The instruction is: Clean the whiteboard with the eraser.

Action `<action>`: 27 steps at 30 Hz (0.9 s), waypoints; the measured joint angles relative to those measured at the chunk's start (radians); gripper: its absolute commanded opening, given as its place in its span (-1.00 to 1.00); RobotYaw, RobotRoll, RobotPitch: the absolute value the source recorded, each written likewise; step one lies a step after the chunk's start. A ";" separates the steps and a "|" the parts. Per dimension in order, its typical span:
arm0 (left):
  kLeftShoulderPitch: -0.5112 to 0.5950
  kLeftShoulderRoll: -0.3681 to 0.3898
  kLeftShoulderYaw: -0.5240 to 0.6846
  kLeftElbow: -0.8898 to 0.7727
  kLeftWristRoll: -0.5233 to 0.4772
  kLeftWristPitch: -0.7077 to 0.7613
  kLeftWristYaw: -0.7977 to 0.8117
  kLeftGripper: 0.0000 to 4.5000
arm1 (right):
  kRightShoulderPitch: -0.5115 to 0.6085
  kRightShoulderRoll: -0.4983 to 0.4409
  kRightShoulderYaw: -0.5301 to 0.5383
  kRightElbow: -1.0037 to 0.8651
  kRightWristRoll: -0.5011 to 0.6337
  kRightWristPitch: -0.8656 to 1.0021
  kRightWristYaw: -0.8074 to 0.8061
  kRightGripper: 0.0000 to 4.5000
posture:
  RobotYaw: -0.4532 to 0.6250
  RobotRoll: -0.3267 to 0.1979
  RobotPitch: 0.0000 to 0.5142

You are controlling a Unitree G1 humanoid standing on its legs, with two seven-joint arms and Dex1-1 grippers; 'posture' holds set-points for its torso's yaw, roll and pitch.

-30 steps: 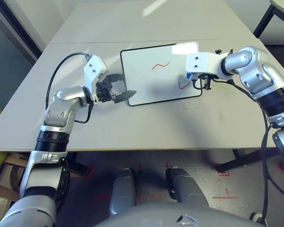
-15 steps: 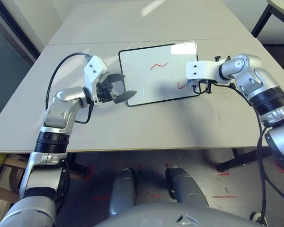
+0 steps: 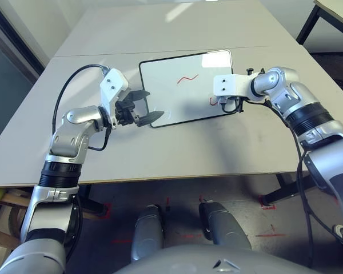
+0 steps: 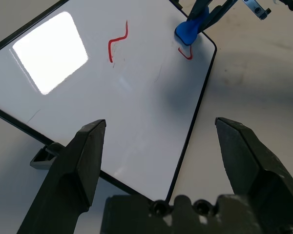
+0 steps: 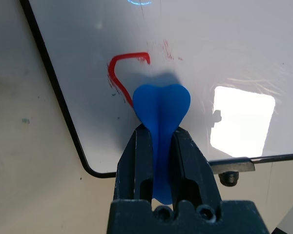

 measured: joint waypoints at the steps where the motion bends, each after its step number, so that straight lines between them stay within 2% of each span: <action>1: 0.000 0.001 0.002 0.000 0.000 0.000 0.000 1.00 | 0.000 0.004 0.000 -0.001 0.000 0.000 0.000 -0.88 | -0.36 0.25 -0.63; 15: 0.004 0.003 0.006 0.001 0.000 0.001 0.001 1.00 | 0.007 0.049 0.003 -0.084 -0.002 -0.006 0.008 -0.88 | -0.36 0.25 -0.61; 27: 0.005 0.003 0.007 0.001 0.000 0.001 0.003 1.00 | 0.040 0.006 0.003 -0.106 -0.036 -0.030 0.002 -0.88 | -0.37 0.25 -0.60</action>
